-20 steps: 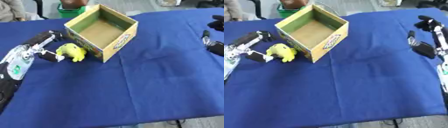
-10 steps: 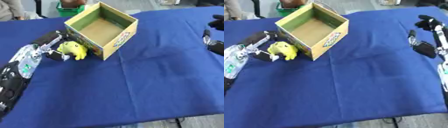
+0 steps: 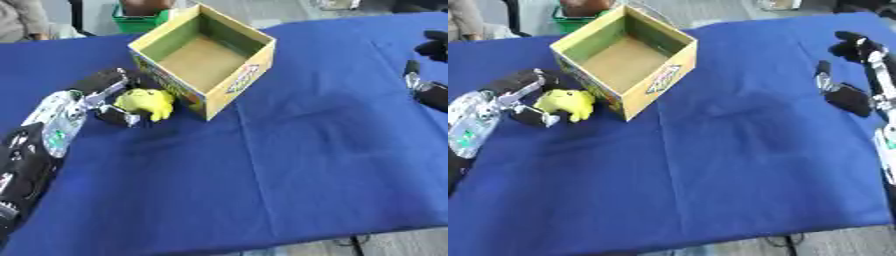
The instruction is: Pick up objects on the table and place them in the box.
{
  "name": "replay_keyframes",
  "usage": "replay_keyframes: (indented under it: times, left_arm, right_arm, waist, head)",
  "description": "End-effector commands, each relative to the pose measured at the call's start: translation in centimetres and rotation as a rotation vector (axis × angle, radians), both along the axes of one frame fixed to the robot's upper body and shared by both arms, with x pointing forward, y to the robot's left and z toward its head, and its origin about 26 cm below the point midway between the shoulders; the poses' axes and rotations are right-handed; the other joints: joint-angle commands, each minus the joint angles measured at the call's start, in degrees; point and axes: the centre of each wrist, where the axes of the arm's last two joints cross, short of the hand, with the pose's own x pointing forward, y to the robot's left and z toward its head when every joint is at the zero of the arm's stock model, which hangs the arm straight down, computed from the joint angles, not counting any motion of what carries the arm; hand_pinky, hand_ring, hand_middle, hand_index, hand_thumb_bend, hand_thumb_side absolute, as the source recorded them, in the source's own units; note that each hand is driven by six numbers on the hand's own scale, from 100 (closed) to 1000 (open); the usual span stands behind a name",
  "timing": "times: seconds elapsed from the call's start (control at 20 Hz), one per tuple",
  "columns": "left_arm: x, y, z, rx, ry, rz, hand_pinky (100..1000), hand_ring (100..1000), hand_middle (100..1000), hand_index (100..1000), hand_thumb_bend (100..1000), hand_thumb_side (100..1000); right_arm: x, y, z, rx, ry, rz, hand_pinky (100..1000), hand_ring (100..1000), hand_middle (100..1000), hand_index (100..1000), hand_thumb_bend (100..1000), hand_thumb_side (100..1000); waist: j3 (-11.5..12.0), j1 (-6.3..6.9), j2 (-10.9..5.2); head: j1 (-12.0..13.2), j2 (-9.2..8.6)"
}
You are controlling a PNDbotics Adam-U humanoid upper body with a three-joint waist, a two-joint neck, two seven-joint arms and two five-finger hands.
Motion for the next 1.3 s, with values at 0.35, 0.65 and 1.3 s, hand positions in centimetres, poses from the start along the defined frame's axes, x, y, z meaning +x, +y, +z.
replay_keyframes:
  times: [0.35,0.65,1.3]
  left_arm:
    - [-0.2,1.2,2.6,-0.017,-0.128,0.061,504,323,245,429,164,100]
    - [-0.9,1.8,5.4,-0.009,-0.218,0.051,478,267,181,375,108,100]
    - [-0.1,1.4,9.4,-0.033,-0.335,0.074,481,273,183,375,111,100]
  right_arm:
    - [0.1,-0.5,1.4,-0.009,-0.034,-0.006,851,793,696,894,100,229]
    - [0.0,-0.6,1.4,-0.01,-0.034,-0.009,851,793,696,891,100,229]
    - [0.3,0.4,1.4,-0.016,-0.03,0.025,851,794,697,886,100,229]
  waist:
    - [0.14,-0.23,-0.78]
    - [-0.12,-0.08,-0.9]
    - [-2.52,0.19,-1.54]
  head:
    - [-0.49,0.28]
    - [-0.84,0.27]
    - [0.26,0.09]
